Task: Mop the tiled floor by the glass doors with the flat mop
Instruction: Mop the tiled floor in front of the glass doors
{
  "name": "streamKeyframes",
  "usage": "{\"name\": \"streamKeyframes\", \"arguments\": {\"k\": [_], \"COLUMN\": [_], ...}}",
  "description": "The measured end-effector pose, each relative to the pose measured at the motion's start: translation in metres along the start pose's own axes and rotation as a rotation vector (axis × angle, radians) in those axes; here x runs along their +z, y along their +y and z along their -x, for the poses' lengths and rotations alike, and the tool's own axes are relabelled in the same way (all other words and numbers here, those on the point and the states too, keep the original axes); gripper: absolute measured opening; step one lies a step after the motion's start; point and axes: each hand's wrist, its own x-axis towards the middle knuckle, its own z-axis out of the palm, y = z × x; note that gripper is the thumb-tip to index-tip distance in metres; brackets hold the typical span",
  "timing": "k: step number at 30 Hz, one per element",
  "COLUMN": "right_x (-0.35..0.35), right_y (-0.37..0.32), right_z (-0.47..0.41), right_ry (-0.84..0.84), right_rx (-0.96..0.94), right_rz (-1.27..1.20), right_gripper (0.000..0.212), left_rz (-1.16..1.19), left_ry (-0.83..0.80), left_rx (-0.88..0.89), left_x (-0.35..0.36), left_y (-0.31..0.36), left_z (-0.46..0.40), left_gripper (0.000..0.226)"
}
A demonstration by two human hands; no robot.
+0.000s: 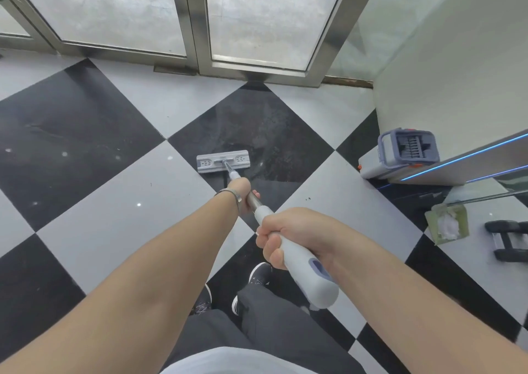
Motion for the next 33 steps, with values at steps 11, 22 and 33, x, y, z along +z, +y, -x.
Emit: {"name": "streamKeyframes", "arguments": {"k": [11,22,33], "right_x": [-0.014,0.021,0.085], "right_y": [-0.052,-0.129,-0.24], "right_z": [-0.037,-0.074,-0.128], "right_ry": [-0.04,-0.018,-0.005], "right_rx": [-0.048,-0.06,-0.077], "right_rz": [-0.077,-0.11,-0.19], "right_gripper": [0.02,0.014,0.016], "left_rz": [-0.057,-0.098,-0.094], "left_ry": [0.049,0.058,0.044], "left_rx": [0.037,0.015,-0.032], "left_x": [0.015,-0.001,-0.031], "left_y": [0.056,0.143,0.273], "left_z": [-0.03,-0.071,-0.124], "left_gripper": [0.029,0.031,0.028]}}
